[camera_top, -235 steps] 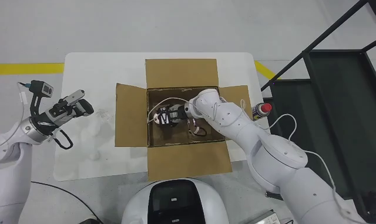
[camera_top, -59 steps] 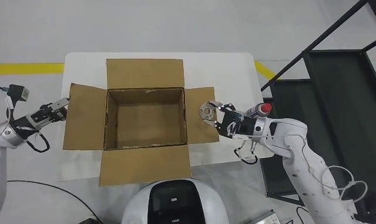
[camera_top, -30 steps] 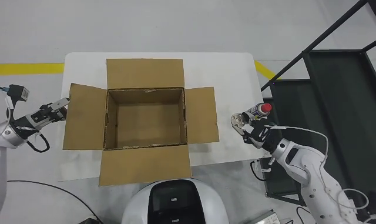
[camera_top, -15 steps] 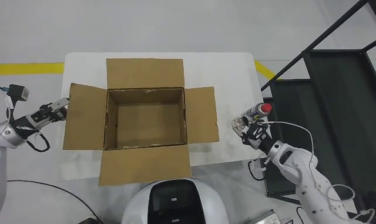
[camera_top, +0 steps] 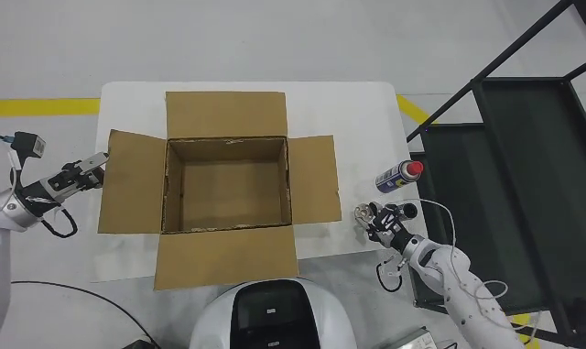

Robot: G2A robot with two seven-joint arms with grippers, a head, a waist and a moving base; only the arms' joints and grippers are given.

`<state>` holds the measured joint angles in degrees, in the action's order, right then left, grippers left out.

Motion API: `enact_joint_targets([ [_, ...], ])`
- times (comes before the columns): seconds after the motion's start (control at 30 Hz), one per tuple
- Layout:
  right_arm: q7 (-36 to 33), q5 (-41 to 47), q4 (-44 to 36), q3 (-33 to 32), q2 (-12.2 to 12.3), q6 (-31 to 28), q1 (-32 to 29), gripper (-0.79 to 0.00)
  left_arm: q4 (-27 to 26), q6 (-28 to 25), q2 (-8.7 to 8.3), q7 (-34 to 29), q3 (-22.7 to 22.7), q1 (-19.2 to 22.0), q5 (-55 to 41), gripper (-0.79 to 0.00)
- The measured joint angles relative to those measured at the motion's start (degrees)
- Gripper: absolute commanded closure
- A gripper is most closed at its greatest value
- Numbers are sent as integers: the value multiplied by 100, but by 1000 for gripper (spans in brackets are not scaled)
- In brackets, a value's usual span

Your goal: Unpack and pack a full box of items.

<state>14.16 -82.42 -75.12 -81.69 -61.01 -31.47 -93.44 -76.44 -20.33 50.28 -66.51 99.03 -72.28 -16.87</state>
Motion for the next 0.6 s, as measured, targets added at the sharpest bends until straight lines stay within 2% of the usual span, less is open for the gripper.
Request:
enact_joint_targets([
  [0.2,318,-89,695,281,-56,69,372,0,0,0,0,0,0,0,0,-785],
  [0.23,348,-89,812,318,-65,73,436,-262,0,0,0,0,0,0,0,-785],
  [0.27,372,-89,884,345,-71,72,479,-785,0,0,0,0,0,0,0,-785],
  [0.6,490,-86,1114,377,-63,-67,672,-785,0,0,0,0,0,0,0,-785],
])
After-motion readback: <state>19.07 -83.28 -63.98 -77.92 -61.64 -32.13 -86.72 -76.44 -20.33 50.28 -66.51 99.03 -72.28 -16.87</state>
